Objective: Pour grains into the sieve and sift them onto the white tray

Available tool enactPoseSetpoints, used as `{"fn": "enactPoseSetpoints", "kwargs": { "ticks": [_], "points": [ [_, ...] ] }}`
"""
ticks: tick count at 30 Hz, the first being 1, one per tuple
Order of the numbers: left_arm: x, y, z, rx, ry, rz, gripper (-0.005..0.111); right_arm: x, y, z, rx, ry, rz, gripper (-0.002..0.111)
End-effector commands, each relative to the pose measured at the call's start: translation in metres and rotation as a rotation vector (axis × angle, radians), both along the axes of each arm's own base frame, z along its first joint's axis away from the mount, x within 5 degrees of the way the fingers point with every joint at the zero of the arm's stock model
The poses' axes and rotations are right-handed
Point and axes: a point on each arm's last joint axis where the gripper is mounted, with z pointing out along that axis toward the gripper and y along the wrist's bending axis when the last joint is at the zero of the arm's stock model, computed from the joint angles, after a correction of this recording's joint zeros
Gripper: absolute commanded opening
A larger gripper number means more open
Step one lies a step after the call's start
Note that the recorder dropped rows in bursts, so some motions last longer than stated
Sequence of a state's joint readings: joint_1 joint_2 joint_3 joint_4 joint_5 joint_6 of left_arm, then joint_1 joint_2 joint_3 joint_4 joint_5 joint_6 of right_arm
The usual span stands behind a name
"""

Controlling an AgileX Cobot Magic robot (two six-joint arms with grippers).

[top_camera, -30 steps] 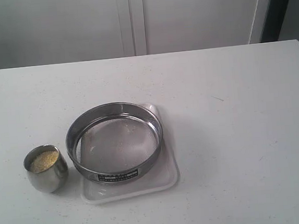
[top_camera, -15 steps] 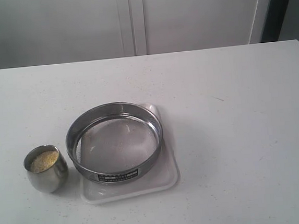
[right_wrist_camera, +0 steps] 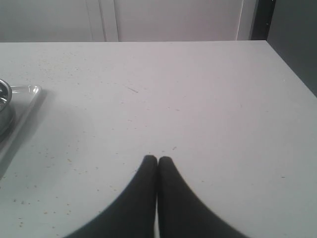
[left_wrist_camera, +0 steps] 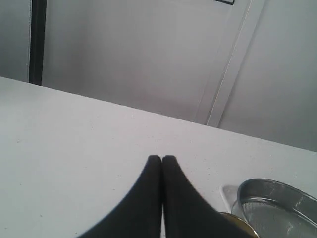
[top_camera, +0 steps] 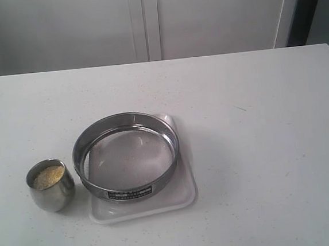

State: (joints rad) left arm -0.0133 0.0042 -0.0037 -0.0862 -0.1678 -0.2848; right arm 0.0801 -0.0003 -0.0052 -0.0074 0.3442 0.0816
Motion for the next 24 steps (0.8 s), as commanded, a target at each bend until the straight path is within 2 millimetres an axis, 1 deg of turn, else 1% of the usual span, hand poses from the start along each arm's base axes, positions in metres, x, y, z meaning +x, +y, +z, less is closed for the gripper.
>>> {"fn": "enactPoseSetpoints", "kwargs": {
  "ticks": [1, 2, 3, 6, 10, 13, 18, 22, 24],
  "points": [
    [-0.002, 0.0, 0.015, -0.009, -0.061, 0.003, 0.0, 0.0, 0.0, -0.001, -0.006, -0.004, -0.002, 0.0],
    [-0.003, 0.0, 0.025, -0.003, -0.083, 0.004, 0.0, 0.0, 0.0, -0.001, -0.006, -0.004, -0.002, 0.0],
    [-0.003, 0.0, 0.029, 0.008, -0.087, 0.006, 0.0, 0.0, 0.0, -0.001, -0.006, -0.004, -0.002, 0.0],
    [0.005, 0.001, 0.047, 0.072, -0.073, 0.014, 0.0, 0.0, 0.0, -0.001, -0.006, -0.004, -0.002, 0.0],
    [0.024, 0.001, 0.069, 0.115, -0.03, 0.019, 0.0, 0.0, 0.0, -0.001, -0.006, -0.004, -0.002, 0.0],
    [0.039, 0.003, 0.083, 0.12, -0.102, 0.05, 0.0, 0.0, 0.0, -0.001, -0.006, -0.004, -0.002, 0.0],
    [0.058, 0.002, 0.086, 0.18, -0.089, 0.048, 0.0, 0.0, 0.0, -0.001, -0.006, -0.004, -0.002, 0.0],
    [0.071, -0.001, 0.083, 0.139, -0.092, 0.009, 0.0, 0.0, 0.0, -0.001, -0.006, -0.004, -0.002, 0.0],
    [0.078, -0.005, 0.083, 0.158, -0.116, -0.035, 0.0, 0.0, 0.0, -0.001, -0.006, -0.004, -0.002, 0.0]
  ]
}}
